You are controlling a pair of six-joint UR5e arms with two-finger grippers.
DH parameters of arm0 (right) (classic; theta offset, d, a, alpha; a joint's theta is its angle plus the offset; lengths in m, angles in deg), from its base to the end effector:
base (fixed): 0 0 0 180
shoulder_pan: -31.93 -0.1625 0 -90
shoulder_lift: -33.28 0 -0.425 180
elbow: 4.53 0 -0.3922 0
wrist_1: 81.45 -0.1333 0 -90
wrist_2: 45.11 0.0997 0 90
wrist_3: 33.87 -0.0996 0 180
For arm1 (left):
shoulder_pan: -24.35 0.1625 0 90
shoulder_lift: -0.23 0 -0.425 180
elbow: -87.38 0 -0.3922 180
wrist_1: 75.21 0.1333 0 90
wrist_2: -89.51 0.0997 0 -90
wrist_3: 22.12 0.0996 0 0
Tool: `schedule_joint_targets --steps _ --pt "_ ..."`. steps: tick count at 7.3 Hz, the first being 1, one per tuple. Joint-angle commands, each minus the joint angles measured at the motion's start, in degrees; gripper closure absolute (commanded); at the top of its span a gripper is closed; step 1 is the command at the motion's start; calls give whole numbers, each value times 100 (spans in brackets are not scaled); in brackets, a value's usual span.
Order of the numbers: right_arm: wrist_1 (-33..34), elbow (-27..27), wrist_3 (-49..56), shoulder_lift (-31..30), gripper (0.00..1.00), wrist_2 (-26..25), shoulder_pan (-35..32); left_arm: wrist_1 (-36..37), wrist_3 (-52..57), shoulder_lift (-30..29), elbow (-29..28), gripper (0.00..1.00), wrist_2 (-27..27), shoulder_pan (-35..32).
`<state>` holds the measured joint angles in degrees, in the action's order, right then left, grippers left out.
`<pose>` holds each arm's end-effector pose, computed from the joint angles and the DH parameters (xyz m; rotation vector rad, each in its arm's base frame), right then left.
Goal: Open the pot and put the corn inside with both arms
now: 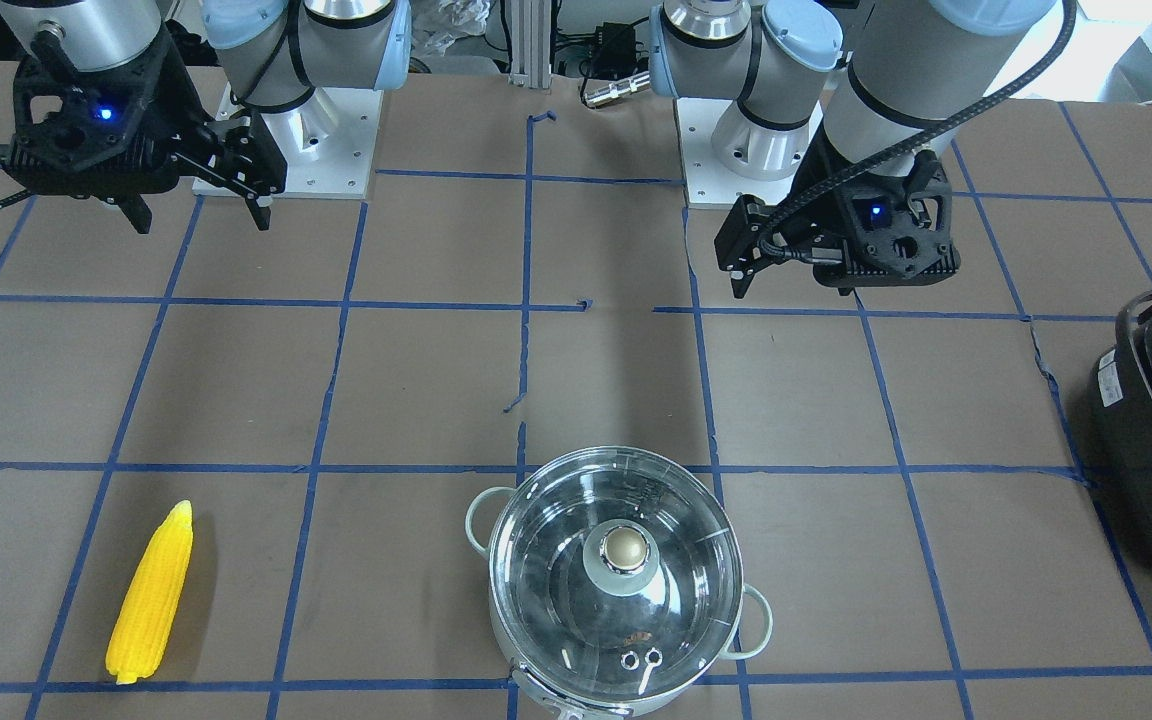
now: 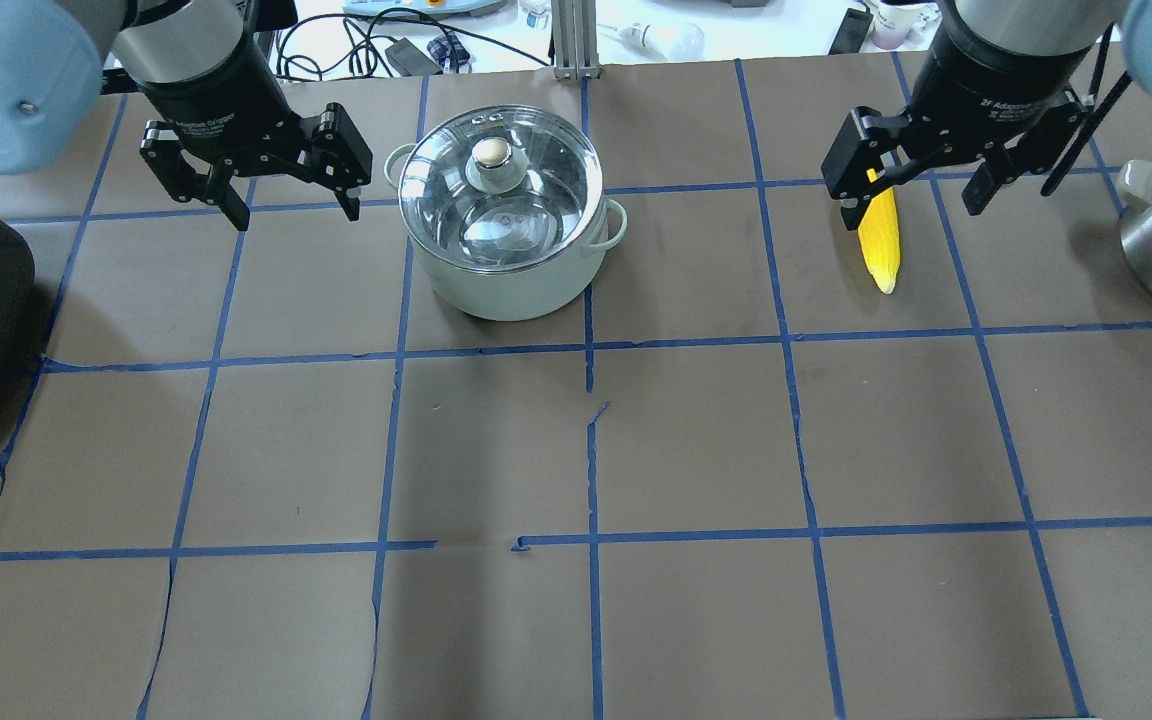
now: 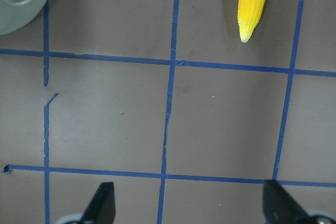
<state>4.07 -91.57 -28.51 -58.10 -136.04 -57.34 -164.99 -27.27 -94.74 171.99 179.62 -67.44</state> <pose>0.1256 -0.4819 0.5172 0.1263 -3.1230 -0.0052 -0.1496 -0.5254 0.4903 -0.0921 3.1390 -0.0177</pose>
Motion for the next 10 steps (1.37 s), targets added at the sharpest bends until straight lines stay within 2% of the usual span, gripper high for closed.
schedule_joint_targets --steps 1,3,5,6,7,8,9,10 --pt "8 2 0 6 0 5 6 495 -21 -56 82 0 -11 20" --pt "25 -15 0 93 0 -118 58 880 -91 -520 -84 0 -2 -6" --pt "182 -15 35 207 0 -153 154 963 -669 -1230 -723 0 -72 -172" --pt "784 -59 35 356 0 -206 286 971 -1029 -1696 -1144 0 -72 -391" --pt "921 -250 35 523 0 -154 339 971 -1076 -2109 -1557 0 -64 -628" --pt "1392 -305 96 725 0 -153 366 1015 -1067 -2540 -1988 0 -72 -752" --pt "1884 -314 97 1153 0 -223 418 1050 -989 -2831 -2175 0 -72 -858" --pt "1950 -323 62 1506 0 -198 532 1050 -927 -2938 -2168 0 -64 -885"
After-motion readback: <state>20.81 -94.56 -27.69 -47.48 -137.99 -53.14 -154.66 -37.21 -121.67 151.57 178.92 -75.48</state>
